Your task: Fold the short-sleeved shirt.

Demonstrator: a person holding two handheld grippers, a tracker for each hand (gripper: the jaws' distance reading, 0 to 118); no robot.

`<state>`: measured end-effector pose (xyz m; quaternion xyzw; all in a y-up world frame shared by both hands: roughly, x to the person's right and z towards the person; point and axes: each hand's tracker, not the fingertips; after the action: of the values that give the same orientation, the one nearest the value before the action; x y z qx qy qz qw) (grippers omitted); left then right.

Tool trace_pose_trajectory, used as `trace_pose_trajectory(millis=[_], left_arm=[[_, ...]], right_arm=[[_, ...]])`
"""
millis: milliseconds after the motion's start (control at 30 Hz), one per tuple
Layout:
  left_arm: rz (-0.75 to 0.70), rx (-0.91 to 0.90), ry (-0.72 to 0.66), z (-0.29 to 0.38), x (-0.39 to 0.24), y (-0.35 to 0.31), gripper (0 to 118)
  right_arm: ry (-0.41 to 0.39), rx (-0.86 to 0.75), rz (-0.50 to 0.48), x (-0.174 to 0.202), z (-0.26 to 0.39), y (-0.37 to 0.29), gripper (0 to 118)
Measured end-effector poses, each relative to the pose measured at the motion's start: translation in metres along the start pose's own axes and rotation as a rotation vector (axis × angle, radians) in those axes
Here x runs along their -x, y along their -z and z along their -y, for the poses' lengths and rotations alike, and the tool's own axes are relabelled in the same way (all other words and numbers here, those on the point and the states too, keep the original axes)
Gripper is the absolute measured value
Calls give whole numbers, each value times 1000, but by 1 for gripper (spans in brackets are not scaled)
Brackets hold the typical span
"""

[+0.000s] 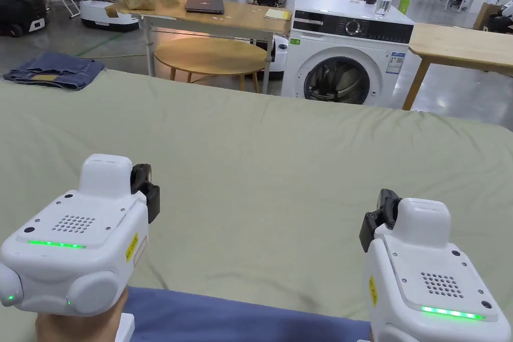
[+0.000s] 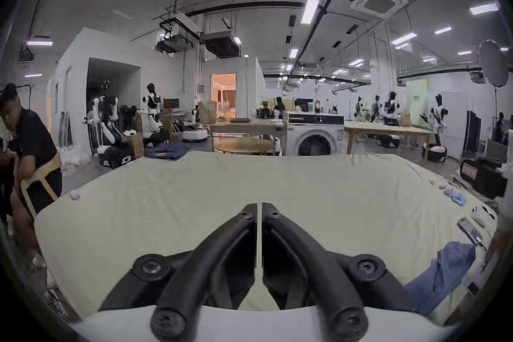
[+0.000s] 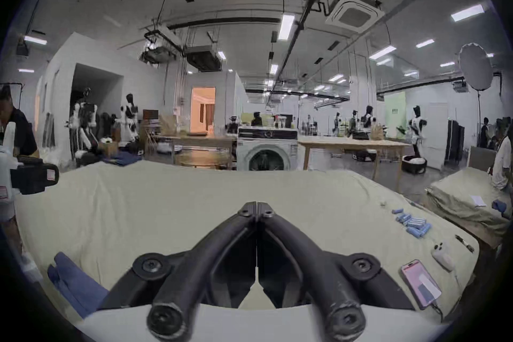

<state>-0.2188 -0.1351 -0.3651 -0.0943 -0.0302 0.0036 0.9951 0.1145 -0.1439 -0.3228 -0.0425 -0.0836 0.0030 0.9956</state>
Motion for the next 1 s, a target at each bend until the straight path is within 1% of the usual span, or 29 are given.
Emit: trace_pose_trajectory(millis=[67, 133, 200, 233, 300, 333, 367, 467, 500, 533, 567, 600, 633, 700, 733, 767, 833, 933, 1000], left_arm=[[-1, 39, 13, -2, 8, -2, 0], [65, 129, -7, -3, 26, -2, 0], [151, 294, -54, 0, 50, 2, 0], [166, 338, -84, 2, 64, 3, 0], [195, 482, -144, 13, 93, 5, 0], [190, 522, -171, 17, 101, 1, 0], [214, 559, -205, 23, 115, 1, 0], [293, 660, -368, 46, 158, 6, 0], [308, 689, -404, 52, 170, 9, 0], [321, 705, -431, 59, 179, 12, 5], [336, 755, -462, 66, 189, 16, 18], [346, 795, -490, 71, 194, 19, 36], [362, 805, -513, 77, 199, 20, 51], [411, 809, -587, 92, 212, 26, 54], [434, 831, -641, 99, 210, 24, 58], [442, 843, -660, 104, 212, 27, 60], [428, 882, -689, 119, 212, 34, 61], [518, 980, -750, 147, 210, 46, 61], [597, 927, -850, 156, 211, 47, 61]], right_arm=[[11, 18, -17, 3, 0, 3, 0], [12, 37, -39, 4, 0, 3, 0], [3, 42, -49, 5, 1, 5, 0], [-5, 45, -57, 6, 1, 5, 0], [-18, 54, -68, 7, 3, 7, 0], [-19, 60, -70, 7, 4, 8, 0], [-14, 71, -78, 7, 5, 9, 0], [-8, 95, -96, 8, 10, 14, 0], [-11, 107, -103, 9, 12, 16, 0], [-13, 118, -113, 10, 14, 17, 0], [-13, 128, -119, 10, 16, 19, 0], [-15, 137, -125, 11, 18, 20, 0], [-18, 143, -128, 12, 19, 21, 0], [-22, 149, -130, 13, 21, 20, 0], [-21, 153, -136, 12, 22, 20, 0], [-21, 156, -137, 12, 22, 21, 0], [-24, 163, -139, 12, 23, 20, 0], [-36, 174, -139, 11, 26, 21, 0], [-37, 183, -139, 10, 28, 22, 0]])
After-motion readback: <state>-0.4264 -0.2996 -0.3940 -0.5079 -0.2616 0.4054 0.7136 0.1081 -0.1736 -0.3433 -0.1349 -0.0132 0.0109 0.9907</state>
